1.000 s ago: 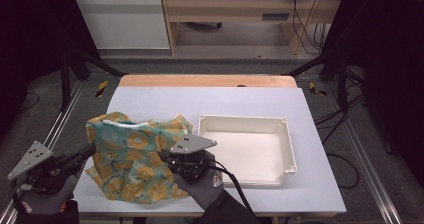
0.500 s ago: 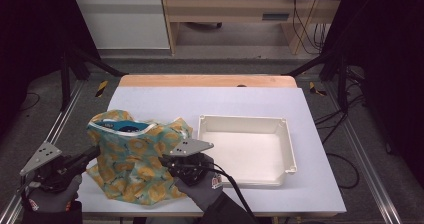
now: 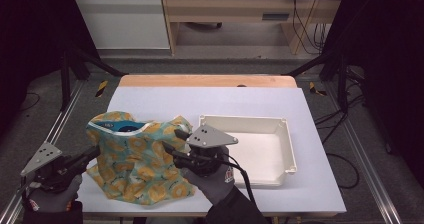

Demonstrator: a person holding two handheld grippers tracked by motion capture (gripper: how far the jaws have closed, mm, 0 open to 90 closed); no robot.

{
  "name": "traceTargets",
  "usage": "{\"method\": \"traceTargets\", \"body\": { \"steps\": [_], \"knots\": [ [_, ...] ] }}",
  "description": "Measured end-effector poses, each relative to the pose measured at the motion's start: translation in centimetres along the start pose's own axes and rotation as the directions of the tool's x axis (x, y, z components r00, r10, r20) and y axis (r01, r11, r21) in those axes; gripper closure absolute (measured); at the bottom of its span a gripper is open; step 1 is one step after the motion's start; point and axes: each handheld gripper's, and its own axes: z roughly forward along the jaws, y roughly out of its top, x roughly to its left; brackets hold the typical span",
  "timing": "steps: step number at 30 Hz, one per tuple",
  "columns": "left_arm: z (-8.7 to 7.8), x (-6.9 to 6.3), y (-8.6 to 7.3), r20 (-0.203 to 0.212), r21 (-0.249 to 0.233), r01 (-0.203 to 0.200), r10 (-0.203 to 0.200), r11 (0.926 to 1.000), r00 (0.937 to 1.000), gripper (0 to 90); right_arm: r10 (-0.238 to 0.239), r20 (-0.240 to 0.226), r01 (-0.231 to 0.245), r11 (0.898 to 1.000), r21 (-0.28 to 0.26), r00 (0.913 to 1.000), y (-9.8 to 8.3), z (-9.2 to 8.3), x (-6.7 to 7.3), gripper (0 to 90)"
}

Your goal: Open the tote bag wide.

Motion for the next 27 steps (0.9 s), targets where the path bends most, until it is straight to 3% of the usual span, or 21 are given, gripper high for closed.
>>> {"method": "traceTargets", "body": {
  "steps": [3,7,10,14,21,27],
  "knots": [
    [0.0,0.0,0.0,0.003,0.0,-0.001,0.001,1.0,1.0,89.9,-0.02,0.031,0.02,1.0,0.0,0.9993,0.2,0.5,-0.4,41.4],
    [0.0,-0.1,0.0,0.006,-0.001,-0.001,0.001,1.0,1.0,89.9,-0.021,0.017,0.02,0.999,0.04,0.9996,-0.1,1.5,-0.5,41.3],
    [0.0,0.0,0.0,0.008,-0.002,0.003,-0.003,1.0,1.0,89.9,-0.037,-0.003,0.037,0.995,0.097,0.9993,-0.8,2.3,-0.2,61.4],
    [-0.1,0.1,0.0,0.013,-0.008,0.006,-0.006,0.9999,0.9999,89.9,-0.031,-0.014,0.033,0.994,0.104,0.9994,-1.1,1.8,-0.4,88.3],
    [-0.1,0.1,0.0,0.016,-0.005,0.006,-0.006,1.0,0.9999,89.6,-0.004,-0.047,0.008,0.997,0.08,0.9989,-1.4,0.4,-0.6,90.0],
    [0.2,-0.1,0.0,0.016,0.007,-0.002,0.002,1.0,0.9999,89.0,0.015,-0.072,-0.005,0.991,0.133,0.9973,-3.0,0.8,-0.4,90.0]
  ]
}}
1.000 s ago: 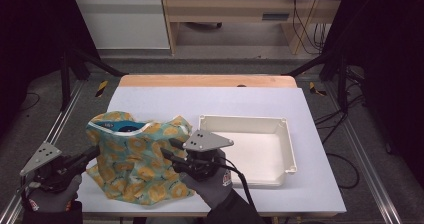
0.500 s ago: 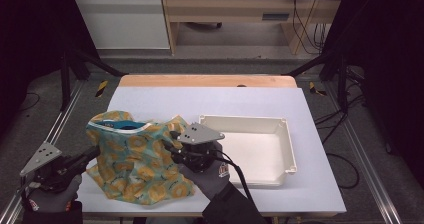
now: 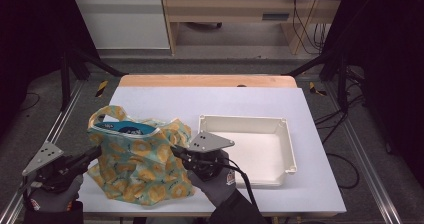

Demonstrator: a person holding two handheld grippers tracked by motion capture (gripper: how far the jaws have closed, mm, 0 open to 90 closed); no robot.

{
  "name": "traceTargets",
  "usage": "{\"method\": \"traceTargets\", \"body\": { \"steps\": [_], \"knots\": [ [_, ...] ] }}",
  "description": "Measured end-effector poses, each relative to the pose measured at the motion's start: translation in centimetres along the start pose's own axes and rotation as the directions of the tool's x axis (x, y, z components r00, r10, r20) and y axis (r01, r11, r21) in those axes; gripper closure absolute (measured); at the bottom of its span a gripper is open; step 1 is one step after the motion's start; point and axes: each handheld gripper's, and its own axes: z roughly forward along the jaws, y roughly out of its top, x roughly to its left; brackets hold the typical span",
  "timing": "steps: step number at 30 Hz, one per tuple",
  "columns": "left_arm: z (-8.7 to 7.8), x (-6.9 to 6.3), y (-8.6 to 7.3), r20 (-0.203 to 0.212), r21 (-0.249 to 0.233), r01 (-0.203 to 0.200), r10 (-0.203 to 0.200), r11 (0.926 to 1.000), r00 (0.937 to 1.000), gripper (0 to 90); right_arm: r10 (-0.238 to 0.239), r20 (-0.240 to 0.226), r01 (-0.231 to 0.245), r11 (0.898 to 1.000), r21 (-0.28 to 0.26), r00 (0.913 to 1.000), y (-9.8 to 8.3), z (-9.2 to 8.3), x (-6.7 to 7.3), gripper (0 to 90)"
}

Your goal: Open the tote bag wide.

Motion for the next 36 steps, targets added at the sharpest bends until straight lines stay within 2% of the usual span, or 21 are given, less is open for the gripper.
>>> {"method": "traceTargets", "body": {
  "steps": [3,8,11,12,13,14,17,22,24,26,29,30,32,34,36],
  "knots": [
    [0.0,0.1,0.0,-0.003,-0.001,0.002,-0.002,1.0,1.0,87.2,0.004,-0.008,-0.004,1.0,0.028,1.0,-0.5,0.7,0.1,90.0],
    [-0.3,0.2,0.1,-0.013,-0.019,0.013,-0.013,0.9997,0.9998,77.5,0.009,-0.013,-0.008,0.999,0.054,0.9999,-1.2,1.3,0.1,90.0],
    [-1.1,0.3,0.6,-0.026,-0.062,0.014,-0.015,0.998,0.9995,67.1,0.013,-0.01,-0.012,0.998,0.063,0.9999,-1.5,1.4,0.1,90.0],
    [-1.1,0.3,0.6,-0.026,-0.062,0.014,-0.015,0.998,0.9995,63.2,0.013,-0.01,-0.012,0.998,0.063,0.9999,-1.5,1.4,0.1,90.0],
    [-1.6,0.3,1.0,-0.036,-0.089,0.013,-0.016,0.996,0.9992,59.6,0.013,-0.01,-0.013,0.998,0.063,0.9999,-1.5,1.4,0.1,90.0],
    [-1.6,0.3,1.0,-0.036,-0.089,0.013,-0.016,0.996,0.9992,56.5,0.013,-0.01,-0.013,0.998,0.063,0.9999,-1.5,1.4,0.1,90.0],
    [-2.2,0.2,1.7,-0.043,-0.126,-0.002,-0.003,0.992,0.9991,51.1,0.01,-0.011,-0.01,0.998,0.066,0.9999,-1.5,1.4,0.2,90.0],
    [-1.9,0.2,2.6,-0.03,-0.137,-0.016,0.012,0.9905,0.9995,47.0,0.005,-0.015,-0.004,0.998,0.066,0.9999,-1.3,1.5,0.4,90.0],
    [-1.7,0.1,2.8,-0.03,-0.139,-0.02,0.016,0.99,0.9994,47.3,0.001,-0.017,0.0,0.998,0.065,0.9998,-1.3,1.5,0.5,90.0],
    [-1.1,0.0,3.3,-0.048,-0.132,-0.028,0.022,0.9909,0.9986,51.6,-0.001,-0.016,0.002,0.998,0.066,0.9999,-1.2,1.6,0.6,90.0],
    [-0.9,0.1,3.3,-0.047,-0.124,-0.02,0.014,0.992,0.9988,68.5,0.0,-0.016,0.001,0.998,0.063,0.9999,-1.2,1.7,0.6,90.0],
    [-1.0,0.0,3.2,-0.071,-0.112,-0.022,0.014,0.9934,0.9974,74.9,0.0,-0.018,0.001,0.998,0.059,0.9998,-1.1,1.6,0.6,90.0],
    [-1.3,0.1,3.1,-0.059,-0.115,-0.019,0.012,0.9932,0.9982,84.6,0.002,-0.017,-0.001,0.999,0.051,0.9998,-1.1,1.5,0.6,90.0],
    [-1.4,0.0,3.0,-0.057,-0.117,-0.018,0.011,0.993,0.9983,89.5,0.0,-0.019,0.001,0.999,0.045,0.9998,-1.1,1.4,0.6,90.0],
    [-1.5,-0.2,2.9,-0.062,-0.11,-0.029,0.022,0.9936,0.9979,89.9,0.001,-0.021,0.0,0.999,0.037,0.9998,-1.1,1.3,0.6,90.0]
  ]
}}
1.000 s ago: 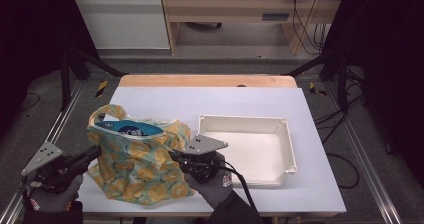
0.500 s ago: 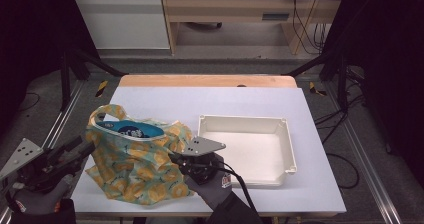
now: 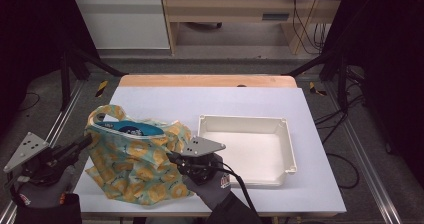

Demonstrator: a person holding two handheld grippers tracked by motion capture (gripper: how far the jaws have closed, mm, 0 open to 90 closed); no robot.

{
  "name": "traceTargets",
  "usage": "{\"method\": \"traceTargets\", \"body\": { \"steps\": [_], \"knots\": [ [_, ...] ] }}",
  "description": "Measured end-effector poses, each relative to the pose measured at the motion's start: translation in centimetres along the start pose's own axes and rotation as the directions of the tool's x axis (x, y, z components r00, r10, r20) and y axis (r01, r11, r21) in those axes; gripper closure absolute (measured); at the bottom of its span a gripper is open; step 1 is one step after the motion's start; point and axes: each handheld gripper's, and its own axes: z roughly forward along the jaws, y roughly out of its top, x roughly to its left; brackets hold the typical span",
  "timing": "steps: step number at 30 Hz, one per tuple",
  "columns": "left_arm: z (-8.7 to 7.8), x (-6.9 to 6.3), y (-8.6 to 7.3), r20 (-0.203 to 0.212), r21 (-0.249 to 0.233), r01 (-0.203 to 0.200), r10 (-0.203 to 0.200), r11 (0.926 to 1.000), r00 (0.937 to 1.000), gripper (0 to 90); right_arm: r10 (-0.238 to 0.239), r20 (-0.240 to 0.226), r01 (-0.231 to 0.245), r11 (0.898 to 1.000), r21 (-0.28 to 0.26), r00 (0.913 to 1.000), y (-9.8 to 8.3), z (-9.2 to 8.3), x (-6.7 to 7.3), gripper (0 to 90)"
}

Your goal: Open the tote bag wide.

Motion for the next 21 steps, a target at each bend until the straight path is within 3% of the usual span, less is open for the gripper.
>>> {"method": "traceTargets", "body": {
  "steps": [6,14,21],
  "knots": [
    [-0.3,0.1,-0.9,0.002,0.021,-0.001,0.001,0.9998,1.0,89.9,0.006,0.002,-0.006,1.0,0.0,1.0,0.1,0.1,0.0,89.5],
    [0.3,0.3,-2.6,0.001,0.085,0.01,-0.01,0.9964,1.0,89.9,0.009,-0.003,-0.009,0.999,0.04,1.0,-0.6,0.8,0.0,89.6],
    [0.3,0.1,-3.0,0.008,0.084,0.008,-0.008,0.9964,0.9999,89.8,0.02,-0.002,-0.02,0.999,0.043,0.9998,-1.1,0.9,0.1,89.8]
  ]
}}
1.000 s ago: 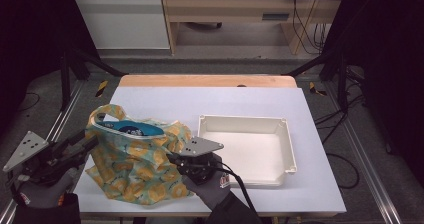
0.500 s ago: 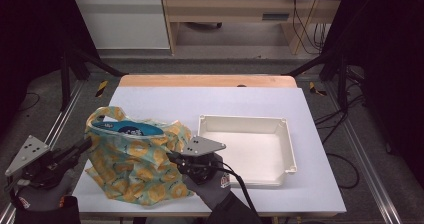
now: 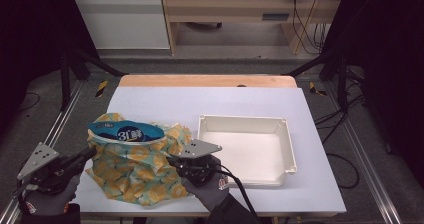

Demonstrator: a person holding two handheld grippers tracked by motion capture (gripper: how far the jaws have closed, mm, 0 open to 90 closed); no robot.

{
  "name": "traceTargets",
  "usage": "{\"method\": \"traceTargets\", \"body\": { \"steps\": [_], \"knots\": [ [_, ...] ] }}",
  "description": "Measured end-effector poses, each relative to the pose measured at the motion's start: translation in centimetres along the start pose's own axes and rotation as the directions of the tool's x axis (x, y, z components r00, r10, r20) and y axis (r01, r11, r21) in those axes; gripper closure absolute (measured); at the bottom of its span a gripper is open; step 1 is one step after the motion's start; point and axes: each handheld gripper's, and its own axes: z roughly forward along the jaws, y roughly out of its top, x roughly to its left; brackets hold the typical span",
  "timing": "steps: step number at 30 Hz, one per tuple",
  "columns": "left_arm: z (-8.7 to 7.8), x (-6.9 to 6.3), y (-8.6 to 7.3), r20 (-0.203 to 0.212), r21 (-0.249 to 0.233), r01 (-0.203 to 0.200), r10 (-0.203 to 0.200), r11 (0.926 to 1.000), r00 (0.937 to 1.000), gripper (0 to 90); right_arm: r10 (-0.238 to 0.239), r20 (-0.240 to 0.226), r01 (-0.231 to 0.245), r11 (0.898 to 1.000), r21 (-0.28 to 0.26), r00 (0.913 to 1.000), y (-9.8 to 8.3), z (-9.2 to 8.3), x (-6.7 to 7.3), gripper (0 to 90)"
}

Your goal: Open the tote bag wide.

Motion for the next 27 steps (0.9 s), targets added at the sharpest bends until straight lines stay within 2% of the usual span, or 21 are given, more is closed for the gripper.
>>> {"method": "traceTargets", "body": {
  "steps": [6,10,16,19,22,26,27],
  "knots": [
    [0.1,0.0,-0.5,0.011,0.01,0.007,-0.007,0.9999,0.9999,89.8,0.001,0.001,-0.001,1.0,0.005,1.0,-0.2,0.2,0.1,89.8],
    [0.2,-0.1,-1.2,0.014,0.013,-0.009,0.009,0.9999,0.9999,89.8,0.005,-0.001,-0.005,1.0,0.017,1.0,-0.7,0.6,0.2,89.8],
    [0.4,0.1,-2.1,0.02,0.035,-0.008,0.007,0.9993,0.9998,89.8,0.014,-0.002,-0.014,1.0,0.024,0.9999,-1.2,0.9,0.2,89.8],
    [0.6,0.3,-2.6,0.022,0.046,-0.025,0.024,0.9986,0.9995,89.8,0.019,-0.004,-0.019,0.999,0.03,0.9998,-1.6,1.2,0.2,89.8],
    [0.7,0.3,-3.2,0.021,0.073,-0.001,-0.001,0.9973,0.9998,89.8,0.026,-0.005,-0.026,0.999,0.036,0.9996,-2.1,1.5,0.3,89.8],
    [1.1,0.3,-4.0,0.022,0.093,-0.014,0.012,0.9956,0.9997,89.8,0.034,-0.006,-0.034,0.999,0.042,0.9994,-2.7,1.8,0.4,89.8],
    [1.0,0.2,-4.1,0.019,0.113,0.009,-0.011,0.9936,0.9998,89.8,0.034,-0.005,-0.034,0.998,0.045,0.9994,-2.8,1.9,0.4,89.8]
  ]
}}
